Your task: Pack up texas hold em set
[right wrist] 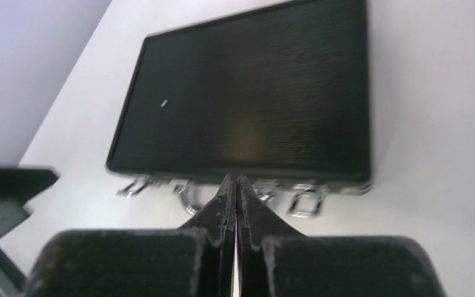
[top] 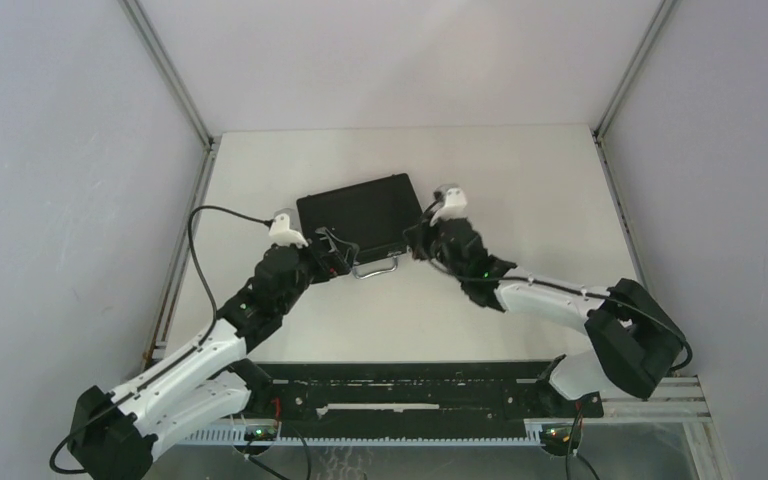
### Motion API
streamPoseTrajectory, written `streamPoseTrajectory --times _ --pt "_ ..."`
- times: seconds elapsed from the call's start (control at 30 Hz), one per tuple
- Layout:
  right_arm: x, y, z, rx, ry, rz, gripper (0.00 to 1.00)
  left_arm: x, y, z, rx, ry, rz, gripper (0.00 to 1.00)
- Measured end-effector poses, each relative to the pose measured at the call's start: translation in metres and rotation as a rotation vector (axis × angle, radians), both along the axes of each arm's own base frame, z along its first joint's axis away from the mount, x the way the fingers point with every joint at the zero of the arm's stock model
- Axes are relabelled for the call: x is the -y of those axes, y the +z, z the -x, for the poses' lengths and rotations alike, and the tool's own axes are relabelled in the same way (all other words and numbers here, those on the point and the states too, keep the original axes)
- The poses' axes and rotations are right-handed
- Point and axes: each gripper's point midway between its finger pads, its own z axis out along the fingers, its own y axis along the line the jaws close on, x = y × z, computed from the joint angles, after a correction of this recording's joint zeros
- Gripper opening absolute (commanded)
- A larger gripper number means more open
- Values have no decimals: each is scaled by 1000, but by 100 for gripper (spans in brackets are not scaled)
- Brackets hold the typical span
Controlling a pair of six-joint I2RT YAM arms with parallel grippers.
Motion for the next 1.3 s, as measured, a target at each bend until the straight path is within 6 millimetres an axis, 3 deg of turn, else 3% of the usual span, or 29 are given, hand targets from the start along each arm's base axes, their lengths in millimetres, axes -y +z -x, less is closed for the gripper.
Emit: streamPoseTrajectory --times 0.13,0.27,0.4,0.6,1.3 --pt "37 4 -51 -44 -62 -86 0 0 4 -10 -13 21 -23 100" --pt "47 -18 -75 -115 -52 -124 0 -3 -1 -19 -32 45 -36 100" --pt "35 -69 -62 -249 17 -123 0 -6 -17 -23 -75 58 -64 100" --pt "17 -93 -42 -324 101 -169 0 -13 -22 -27 -88 79 -69 100" --pt "21 -106 -43 -495 -15 -290 0 -17 -33 -26 -113 75 -61 100"
